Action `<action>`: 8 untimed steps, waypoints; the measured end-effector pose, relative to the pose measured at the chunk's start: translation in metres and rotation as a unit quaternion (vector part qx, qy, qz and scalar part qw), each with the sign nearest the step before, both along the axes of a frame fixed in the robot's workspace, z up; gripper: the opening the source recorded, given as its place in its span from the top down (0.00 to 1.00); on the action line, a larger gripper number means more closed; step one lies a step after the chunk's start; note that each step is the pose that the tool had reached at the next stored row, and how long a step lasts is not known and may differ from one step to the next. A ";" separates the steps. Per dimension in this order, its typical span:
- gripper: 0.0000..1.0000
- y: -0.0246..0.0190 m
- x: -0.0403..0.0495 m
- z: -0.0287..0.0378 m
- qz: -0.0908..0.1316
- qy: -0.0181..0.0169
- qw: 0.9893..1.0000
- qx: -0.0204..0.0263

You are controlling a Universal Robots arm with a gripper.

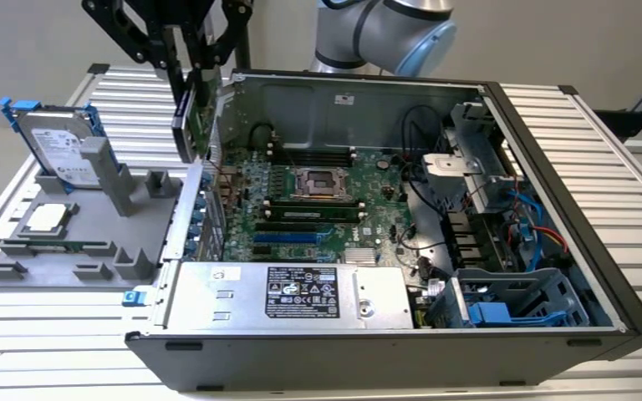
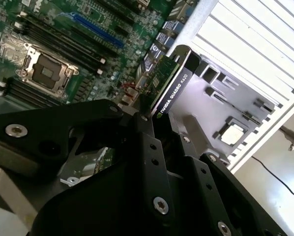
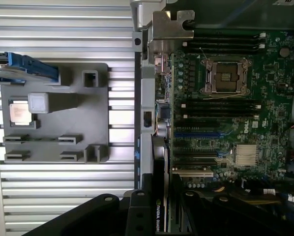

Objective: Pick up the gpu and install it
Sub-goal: 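Pick up the gpu and move the gpu toward the slot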

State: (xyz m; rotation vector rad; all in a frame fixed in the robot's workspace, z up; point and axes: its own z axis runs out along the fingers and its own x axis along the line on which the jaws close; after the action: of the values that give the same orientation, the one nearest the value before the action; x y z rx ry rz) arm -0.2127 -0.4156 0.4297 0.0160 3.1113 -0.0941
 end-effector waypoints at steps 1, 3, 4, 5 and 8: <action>1.00 0.0000 0.0012 0.0000 0.000 0.000 1.000 0.000; 1.00 0.0000 0.0040 0.0000 0.000 0.000 1.000 0.000; 1.00 0.0000 0.0053 0.0000 0.000 0.000 1.000 0.000; 1.00 0.0000 0.0067 0.0000 0.000 0.000 1.000 0.000; 1.00 0.0000 0.0112 0.0000 0.000 0.000 1.000 0.000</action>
State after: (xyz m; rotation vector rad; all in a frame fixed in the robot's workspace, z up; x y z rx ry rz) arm -0.2015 -0.4156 0.4296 0.0165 3.1120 -0.0940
